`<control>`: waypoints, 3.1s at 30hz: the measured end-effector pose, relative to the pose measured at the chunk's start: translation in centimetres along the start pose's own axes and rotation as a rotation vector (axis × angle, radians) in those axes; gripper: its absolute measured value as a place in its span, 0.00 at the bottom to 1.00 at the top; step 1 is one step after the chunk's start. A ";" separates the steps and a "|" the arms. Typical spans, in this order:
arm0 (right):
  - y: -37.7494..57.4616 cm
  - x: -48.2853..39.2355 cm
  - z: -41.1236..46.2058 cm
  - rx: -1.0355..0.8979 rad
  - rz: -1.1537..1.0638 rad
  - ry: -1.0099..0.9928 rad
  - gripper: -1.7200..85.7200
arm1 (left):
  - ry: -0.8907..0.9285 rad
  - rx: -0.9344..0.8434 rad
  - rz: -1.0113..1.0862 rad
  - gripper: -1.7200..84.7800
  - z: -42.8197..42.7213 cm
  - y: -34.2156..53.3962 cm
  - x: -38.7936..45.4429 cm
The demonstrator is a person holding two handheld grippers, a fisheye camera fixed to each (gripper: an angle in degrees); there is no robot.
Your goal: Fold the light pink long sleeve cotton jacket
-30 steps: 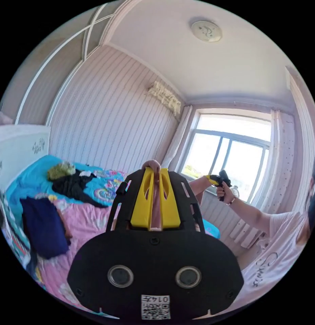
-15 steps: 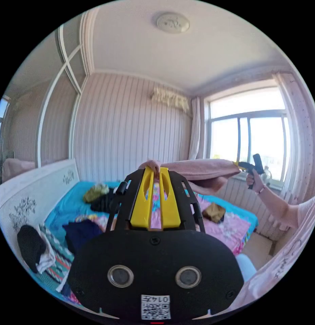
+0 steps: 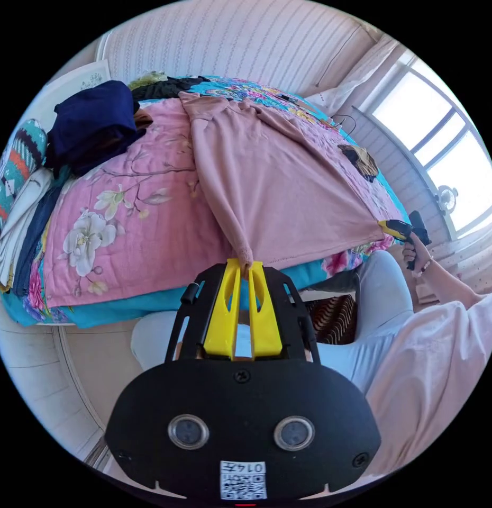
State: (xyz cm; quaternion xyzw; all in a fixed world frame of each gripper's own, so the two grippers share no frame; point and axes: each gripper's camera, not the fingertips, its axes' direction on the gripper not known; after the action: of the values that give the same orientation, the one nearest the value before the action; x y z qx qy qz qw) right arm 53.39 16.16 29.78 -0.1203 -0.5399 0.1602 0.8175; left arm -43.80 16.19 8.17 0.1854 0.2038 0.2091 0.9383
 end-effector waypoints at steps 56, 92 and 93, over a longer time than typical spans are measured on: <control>0.5 -4.7 21.8 -0.285 -0.264 0.521 0.02 | -0.202 -0.028 0.315 0.01 17.7 1.6 5.7; -30.9 -7.7 21.9 -0.106 -0.458 0.194 0.03 | -0.144 0.126 0.394 0.03 47.0 -44.5 5.2; -29.8 -8.2 21.2 -0.137 -0.496 0.173 0.03 | -0.069 0.161 0.390 0.03 45.8 -43.3 4.8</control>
State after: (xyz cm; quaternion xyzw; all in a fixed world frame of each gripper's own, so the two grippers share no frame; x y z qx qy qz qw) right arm 34.85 -13.90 42.10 -0.0528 -0.4905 -0.0930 0.8649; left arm -5.04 -30.13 26.85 0.3026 0.1479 0.3633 0.8687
